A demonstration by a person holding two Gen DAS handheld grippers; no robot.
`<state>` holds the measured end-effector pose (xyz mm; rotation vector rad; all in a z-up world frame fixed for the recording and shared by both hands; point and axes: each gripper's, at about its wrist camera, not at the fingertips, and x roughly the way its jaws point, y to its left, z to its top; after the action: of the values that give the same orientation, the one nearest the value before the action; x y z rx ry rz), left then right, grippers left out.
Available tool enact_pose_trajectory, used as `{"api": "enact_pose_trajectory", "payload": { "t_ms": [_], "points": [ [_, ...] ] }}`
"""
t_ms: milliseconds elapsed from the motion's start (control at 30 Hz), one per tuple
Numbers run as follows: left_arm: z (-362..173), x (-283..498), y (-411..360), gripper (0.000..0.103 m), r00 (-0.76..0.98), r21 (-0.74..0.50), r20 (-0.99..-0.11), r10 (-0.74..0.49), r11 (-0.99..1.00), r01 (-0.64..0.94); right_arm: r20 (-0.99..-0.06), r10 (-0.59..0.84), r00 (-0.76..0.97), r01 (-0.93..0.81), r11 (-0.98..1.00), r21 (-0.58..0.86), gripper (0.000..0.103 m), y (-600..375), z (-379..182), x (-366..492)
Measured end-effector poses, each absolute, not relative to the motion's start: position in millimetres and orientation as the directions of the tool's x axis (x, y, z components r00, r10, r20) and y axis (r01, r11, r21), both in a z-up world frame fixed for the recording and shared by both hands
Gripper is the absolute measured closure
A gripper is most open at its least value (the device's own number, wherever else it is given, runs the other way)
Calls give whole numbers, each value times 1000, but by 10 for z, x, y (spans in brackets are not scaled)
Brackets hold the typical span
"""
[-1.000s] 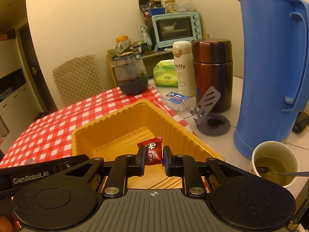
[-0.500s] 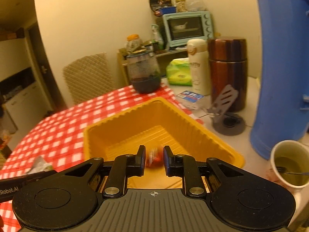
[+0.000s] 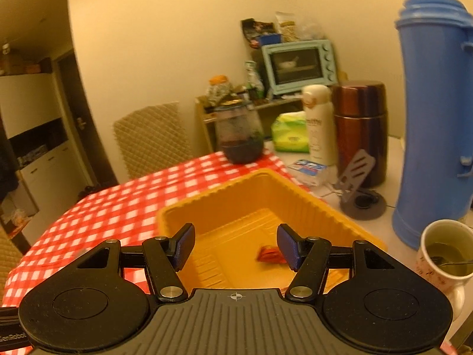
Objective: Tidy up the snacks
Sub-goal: 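Grasp the yellow-green candy with the left gripper while the right gripper returns to the pile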
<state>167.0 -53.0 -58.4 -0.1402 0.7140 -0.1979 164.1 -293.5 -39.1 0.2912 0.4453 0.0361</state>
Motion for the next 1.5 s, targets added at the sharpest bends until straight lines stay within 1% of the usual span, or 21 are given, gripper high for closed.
{"api": "enact_pose_trajectory", "payload": {
  "t_ms": [300, 567, 733, 867, 1033, 1233, 1467, 1500],
  "points": [
    [-567, 1281, -93, 65, 746, -147, -651, -142, 987, 60, -448, 230, 864, -125, 960, 251, 41, -2281, -428, 1380],
    [-561, 1091, 281, 65, 755, -127, -651, -78, 992, -7, -476, 302, 826, -210, 949, 237, 41, -1918, -467, 1313],
    [-639, 1097, 428, 65, 748, -122, -660, -70, 992, -15, -496, 320, 807, -241, 946, 219, 41, -1763, -513, 1328],
    [-740, 1159, 424, 65, 735, -95, -671, -97, 994, 43, -527, 313, 790, -242, 949, 201, 41, -1699, -592, 1365],
    [-919, 1278, 272, 65, 717, -23, -682, -144, 984, 175, -571, 304, 763, -234, 953, 194, 41, -1684, -721, 1415],
    [-1150, 1513, 134, 65, 696, 42, -694, -186, 954, 297, -596, 301, 745, -225, 954, 200, 41, -1687, -802, 1485],
    [-1326, 1729, 98, 66, 655, 75, -717, -237, 908, 411, -621, 294, 727, -211, 956, 205, 41, -1686, -874, 1573],
    [-1332, 1742, 102, 68, 651, 71, -718, -245, 905, 420, -623, 294, 725, -209, 956, 207, 41, -1688, -882, 1584]
  ]
}}
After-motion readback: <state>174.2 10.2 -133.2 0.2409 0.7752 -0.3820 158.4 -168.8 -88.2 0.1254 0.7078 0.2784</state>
